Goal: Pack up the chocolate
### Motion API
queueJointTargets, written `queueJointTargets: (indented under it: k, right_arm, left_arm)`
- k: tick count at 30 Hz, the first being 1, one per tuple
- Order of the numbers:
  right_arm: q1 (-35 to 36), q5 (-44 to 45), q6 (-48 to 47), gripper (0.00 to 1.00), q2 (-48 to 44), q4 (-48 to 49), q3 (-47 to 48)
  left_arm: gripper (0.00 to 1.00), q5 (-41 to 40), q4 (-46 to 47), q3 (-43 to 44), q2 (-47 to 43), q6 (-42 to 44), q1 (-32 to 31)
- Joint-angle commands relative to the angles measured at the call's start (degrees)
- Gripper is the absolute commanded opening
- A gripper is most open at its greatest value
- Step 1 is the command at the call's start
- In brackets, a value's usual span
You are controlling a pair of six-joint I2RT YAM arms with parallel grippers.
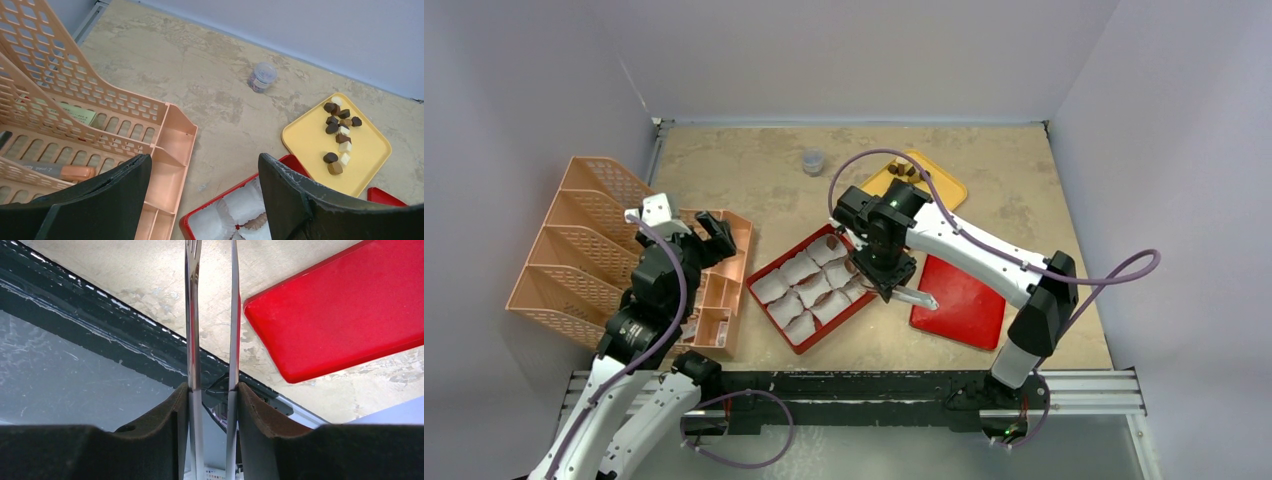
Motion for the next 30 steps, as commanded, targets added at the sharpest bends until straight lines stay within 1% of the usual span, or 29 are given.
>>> queueJointTargets:
  k: [1,5,10,14,20,24,30]
  right_arm:
    - [0.2,1.0,1.3,0.38,-2.5,-2.6,4.6]
    - [-1.4,2.4,2.8,0.38,-3.0,-1.9,6.4]
    - [-4.5,4.6,1.9,0.36,-4.0,0.5,8.1]
    - [-8.1,8.7,-0.3,0.36,-4.5,2.4,9.4]
    - [-15.4,12.5,-5.4,0.37,-4.2,7.9,6.2]
    - [-18.3,12.2,-6.8,0.39,-3.8,13.5,4.5]
    - [-19.9,8.8,-8.0,0.39,0.1,19.0,1.1]
  left_arm:
    - [0.78,-0.5,1.7,0.6,0.7,0.1,0.3]
    - [0.78,0.5,2.4,0.3,1.1,0.2,0.3]
    - [0.77,2.1,2.5,0.7,2.4,0.2,0.3]
    - [0.77,1.1,2.6,0.4,1.9,0.2,0.3]
    - [0.77,2.0,3.0,0.8,3.9,0.4,0.3]
    - [0.77,1.7,3.0,1.2,4.6,0.1,0.3]
    - [0.77,1.8,2.3,0.7,4.4,0.2,0.3]
